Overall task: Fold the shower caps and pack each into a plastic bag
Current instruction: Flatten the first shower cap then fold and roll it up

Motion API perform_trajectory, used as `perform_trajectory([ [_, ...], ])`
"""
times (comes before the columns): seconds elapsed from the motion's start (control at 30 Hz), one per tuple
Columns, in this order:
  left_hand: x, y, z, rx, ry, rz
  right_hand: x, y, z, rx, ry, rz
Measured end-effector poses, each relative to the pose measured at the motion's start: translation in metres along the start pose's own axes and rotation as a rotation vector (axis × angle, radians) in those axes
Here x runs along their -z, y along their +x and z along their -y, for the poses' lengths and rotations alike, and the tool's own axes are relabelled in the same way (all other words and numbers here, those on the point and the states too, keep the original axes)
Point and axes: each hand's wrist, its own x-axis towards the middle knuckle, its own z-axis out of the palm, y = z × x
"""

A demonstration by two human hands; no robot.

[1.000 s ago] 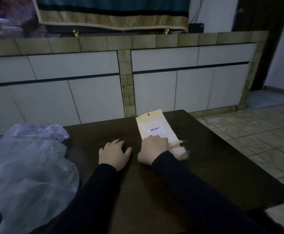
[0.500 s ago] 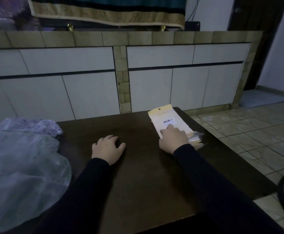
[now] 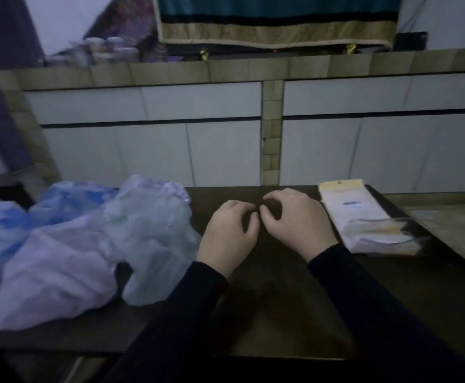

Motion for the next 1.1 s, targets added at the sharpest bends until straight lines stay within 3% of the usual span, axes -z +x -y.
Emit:
perform_trajectory([
  [0.1,0.043,-0.014,0.004,-0.231,0.078,-0.050,-0.015,-0.001,0.019,0.067,0.122,-0.034],
  [0.17,0.069,-0.022,0.010,-0.274,0.145,-0.096,-0.026,-0.002,0.032,0.107,0.235,-0.008],
  [0.3,0.109,-0.035,0.034,-0.230,0.338,-0.236,-0.046,-0.006,0.058,0.241,0.326,0.071],
  [0.4,0.130,-0.042,0.056,-0.072,0.463,-0.265,-0.060,-0.010,0.072,0.295,0.394,0.141],
  [0.53,0.143,-0.054,0.072,0.032,0.458,-0.197,-0.072,-0.004,0.083,0.213,0.543,0.089],
  [0.7,0.136,-0.062,0.084,0.082,0.475,-0.093,-0.073,0.010,0.090,0.156,0.648,0.186],
  [0.97,0.134,-0.050,0.083,-0.019,0.376,-0.209,-0.071,0.011,0.075,0.145,0.675,0.082],
  [1.1,0.126,-0.028,0.061,-0.093,0.284,-0.322,-0.059,0.016,0.064,0.063,0.853,0.028],
])
